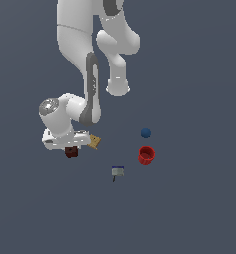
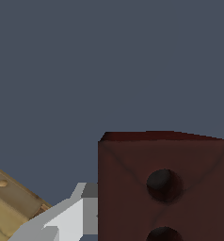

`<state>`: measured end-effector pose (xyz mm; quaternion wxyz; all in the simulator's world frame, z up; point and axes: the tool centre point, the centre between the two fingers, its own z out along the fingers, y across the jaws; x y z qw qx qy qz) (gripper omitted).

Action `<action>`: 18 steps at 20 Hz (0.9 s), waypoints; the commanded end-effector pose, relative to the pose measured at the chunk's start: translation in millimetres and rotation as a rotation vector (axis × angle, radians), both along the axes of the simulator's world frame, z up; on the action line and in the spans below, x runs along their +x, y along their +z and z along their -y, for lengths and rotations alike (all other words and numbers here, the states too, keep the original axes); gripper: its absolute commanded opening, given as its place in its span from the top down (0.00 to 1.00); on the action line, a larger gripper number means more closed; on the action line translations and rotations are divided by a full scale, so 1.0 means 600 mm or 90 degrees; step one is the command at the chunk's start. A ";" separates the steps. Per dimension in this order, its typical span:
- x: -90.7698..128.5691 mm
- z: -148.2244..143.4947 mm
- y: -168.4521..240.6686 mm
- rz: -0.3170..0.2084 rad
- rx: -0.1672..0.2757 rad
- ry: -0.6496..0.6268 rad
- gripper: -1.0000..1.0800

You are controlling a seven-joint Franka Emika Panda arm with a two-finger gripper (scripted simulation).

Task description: Pick up a designated object from a clutter of objects.

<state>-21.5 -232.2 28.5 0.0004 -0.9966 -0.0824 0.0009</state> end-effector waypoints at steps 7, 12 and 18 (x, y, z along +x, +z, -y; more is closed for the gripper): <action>-0.009 -0.007 0.043 0.001 -0.001 0.000 1.00; -0.021 -0.016 0.093 0.001 0.000 0.000 1.00; -0.040 -0.030 0.177 0.001 0.000 0.000 1.00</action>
